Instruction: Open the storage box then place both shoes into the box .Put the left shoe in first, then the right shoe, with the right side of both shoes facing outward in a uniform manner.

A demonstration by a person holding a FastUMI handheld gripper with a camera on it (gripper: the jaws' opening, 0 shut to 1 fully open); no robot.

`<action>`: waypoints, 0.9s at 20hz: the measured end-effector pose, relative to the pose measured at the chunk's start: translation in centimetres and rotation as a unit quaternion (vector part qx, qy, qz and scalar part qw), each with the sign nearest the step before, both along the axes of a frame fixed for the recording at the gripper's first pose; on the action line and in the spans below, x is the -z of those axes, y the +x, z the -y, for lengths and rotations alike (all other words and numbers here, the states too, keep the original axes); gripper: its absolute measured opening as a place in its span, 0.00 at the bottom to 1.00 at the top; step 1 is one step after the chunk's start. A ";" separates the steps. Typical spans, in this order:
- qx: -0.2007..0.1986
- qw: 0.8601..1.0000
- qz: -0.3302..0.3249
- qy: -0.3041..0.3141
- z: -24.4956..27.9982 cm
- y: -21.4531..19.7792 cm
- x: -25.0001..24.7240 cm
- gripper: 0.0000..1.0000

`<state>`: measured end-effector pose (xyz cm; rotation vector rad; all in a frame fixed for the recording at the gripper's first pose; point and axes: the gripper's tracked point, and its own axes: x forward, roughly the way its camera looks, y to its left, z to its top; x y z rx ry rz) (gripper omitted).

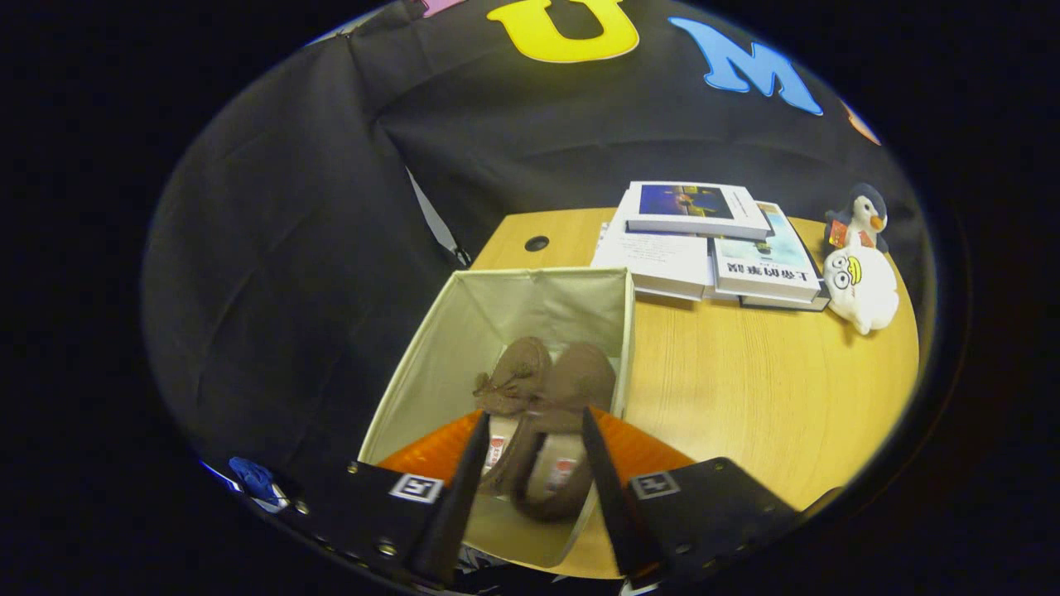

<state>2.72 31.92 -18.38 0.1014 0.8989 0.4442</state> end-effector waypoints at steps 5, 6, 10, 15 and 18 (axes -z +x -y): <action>-0.004 0.998 0.069 0.007 2.6 0.7 -5.2 0.98; -0.002 0.997 0.078 0.013 3.3 0.9 -6.3 0.98; 0.018 0.993 0.116 0.022 7.2 1.4 -10.0 0.98; 0.035 0.984 0.174 0.014 12.5 1.3 -14.3 0.98; 0.049 0.977 0.208 0.001 16.3 1.0 -16.2 0.98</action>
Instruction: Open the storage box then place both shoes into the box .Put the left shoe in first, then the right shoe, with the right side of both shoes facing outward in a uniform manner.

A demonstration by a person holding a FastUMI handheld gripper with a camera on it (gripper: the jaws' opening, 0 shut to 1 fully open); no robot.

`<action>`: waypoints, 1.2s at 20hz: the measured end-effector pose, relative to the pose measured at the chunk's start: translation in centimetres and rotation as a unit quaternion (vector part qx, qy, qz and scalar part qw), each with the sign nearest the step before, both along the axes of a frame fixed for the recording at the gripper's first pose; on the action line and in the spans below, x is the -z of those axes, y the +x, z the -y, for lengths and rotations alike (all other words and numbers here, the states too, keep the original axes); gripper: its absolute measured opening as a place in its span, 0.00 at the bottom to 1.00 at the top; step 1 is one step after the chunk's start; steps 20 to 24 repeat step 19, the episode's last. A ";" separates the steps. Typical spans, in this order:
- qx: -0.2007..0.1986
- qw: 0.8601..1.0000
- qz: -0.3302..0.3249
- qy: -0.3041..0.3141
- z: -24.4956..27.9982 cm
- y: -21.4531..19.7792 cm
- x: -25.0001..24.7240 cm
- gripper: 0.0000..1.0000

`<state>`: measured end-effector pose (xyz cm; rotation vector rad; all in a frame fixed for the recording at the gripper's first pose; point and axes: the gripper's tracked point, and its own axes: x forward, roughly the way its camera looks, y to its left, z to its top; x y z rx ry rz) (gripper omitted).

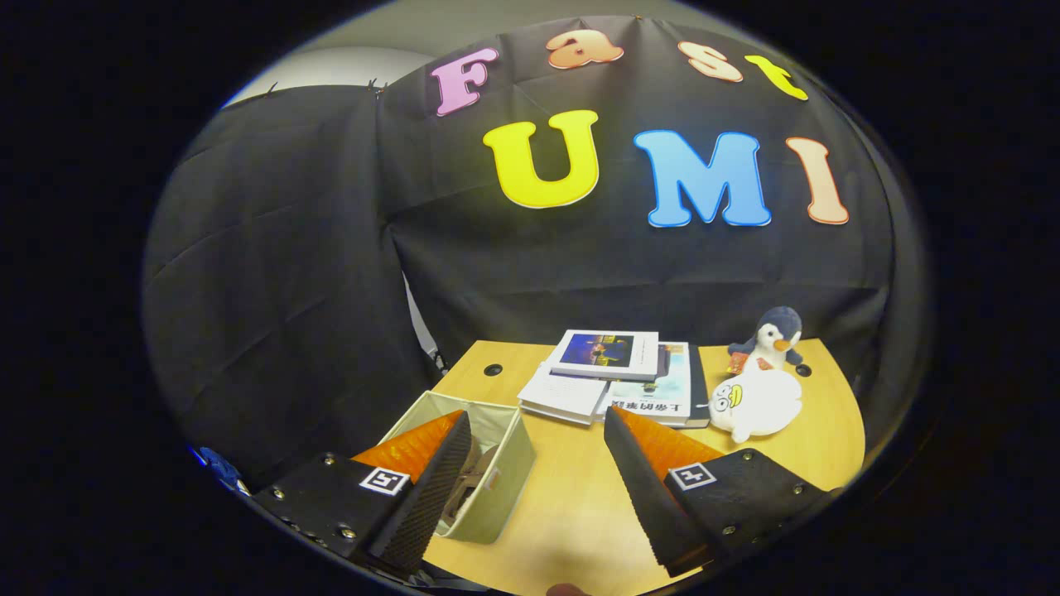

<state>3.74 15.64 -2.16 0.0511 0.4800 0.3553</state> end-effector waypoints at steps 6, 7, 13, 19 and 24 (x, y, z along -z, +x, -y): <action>0.039 0.997 0.070 -0.018 6.8 -0.9 -2.7 0.98; 0.046 0.996 0.080 -0.019 7.7 -1.1 -2.9 0.98; 0.086 0.990 0.108 -0.002 11.9 -1.4 -4.2 0.98; 0.107 0.989 0.105 0.016 13.7 -1.1 -3.7 0.98; 0.107 0.989 0.105 0.016 13.7 -1.1 -3.7 0.98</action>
